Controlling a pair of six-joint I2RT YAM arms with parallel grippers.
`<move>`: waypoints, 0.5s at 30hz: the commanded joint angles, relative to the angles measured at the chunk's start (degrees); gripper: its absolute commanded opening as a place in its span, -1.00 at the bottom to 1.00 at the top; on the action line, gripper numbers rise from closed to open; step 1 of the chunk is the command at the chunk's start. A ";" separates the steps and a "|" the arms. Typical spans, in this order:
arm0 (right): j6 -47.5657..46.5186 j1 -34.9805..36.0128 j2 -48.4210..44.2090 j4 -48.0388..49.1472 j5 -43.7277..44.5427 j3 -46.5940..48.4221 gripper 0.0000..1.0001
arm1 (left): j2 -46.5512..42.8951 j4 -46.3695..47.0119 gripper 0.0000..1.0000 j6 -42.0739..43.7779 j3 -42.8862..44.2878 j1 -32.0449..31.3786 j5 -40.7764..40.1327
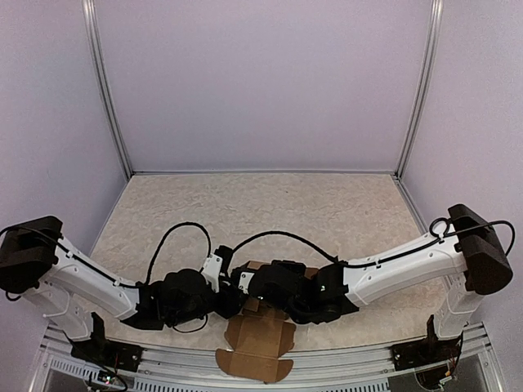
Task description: Fold the paper box
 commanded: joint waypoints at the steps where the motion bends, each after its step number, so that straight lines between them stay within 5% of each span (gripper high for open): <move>1: 1.50 1.11 0.86 0.38 -0.43 -2.16 -1.00 | -2.77 -3.65 0.05 -0.65 -0.74 -1.37 -4.54; 15: -1.02 3.73 0.29 4.88 5.24 -2.76 -1.00 | -2.10 -2.85 -0.09 -1.62 -0.79 -2.94 -3.73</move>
